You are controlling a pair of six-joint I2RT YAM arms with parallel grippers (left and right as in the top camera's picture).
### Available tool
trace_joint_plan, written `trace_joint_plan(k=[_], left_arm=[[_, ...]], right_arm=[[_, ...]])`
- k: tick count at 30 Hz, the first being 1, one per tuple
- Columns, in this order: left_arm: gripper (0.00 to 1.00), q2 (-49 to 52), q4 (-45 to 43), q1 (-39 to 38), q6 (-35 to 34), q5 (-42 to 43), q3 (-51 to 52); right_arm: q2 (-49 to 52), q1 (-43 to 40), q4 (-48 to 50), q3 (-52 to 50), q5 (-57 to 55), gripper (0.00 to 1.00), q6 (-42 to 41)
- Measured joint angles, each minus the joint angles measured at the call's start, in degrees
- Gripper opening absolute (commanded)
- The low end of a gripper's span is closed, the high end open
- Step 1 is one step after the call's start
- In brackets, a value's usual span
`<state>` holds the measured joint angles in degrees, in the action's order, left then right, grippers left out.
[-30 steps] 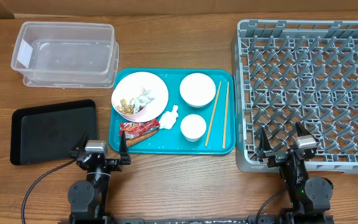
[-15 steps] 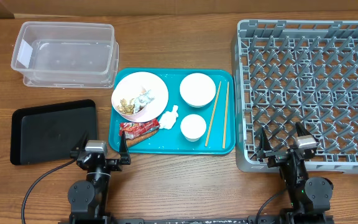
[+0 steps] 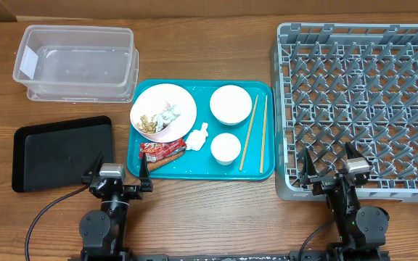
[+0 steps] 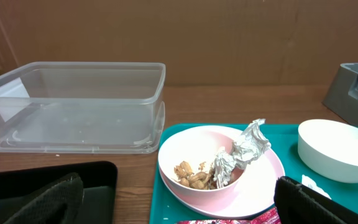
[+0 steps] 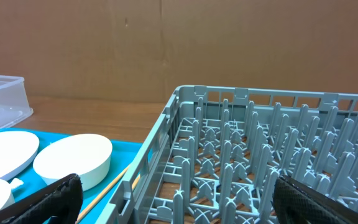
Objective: Sort waste into correct bins and load items into the dishwasher
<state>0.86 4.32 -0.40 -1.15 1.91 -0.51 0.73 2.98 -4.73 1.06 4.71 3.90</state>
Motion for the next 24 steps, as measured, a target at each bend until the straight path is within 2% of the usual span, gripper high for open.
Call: trace_joint_plan(k=[10, 15, 19, 24], left_arm=[[1.00, 0.00, 0.28, 0.00, -0.57, 0.00, -0.02], [1.00, 0.00, 5.99, 0.00, -1.29, -0.90, -2.73], [1.00, 0.87, 12.55, 0.00, -1.81, -1.33, -7.37], [1.00, 7.13, 20.20, 0.00, -1.95, -1.53, -17.55]], right_arm=[[0.00, 0.00, -0.31, 0.00, -0.55, 1.00, -2.49], [0.02, 0.00, -5.81, 1.03, -2.23, 1.00, -5.14], [0.55, 0.00, -12.28, 6.08, -2.82, 1.00, -5.95], [6.27, 0.00, -19.08, 17.53, -3.50, 1.00, -6.67]])
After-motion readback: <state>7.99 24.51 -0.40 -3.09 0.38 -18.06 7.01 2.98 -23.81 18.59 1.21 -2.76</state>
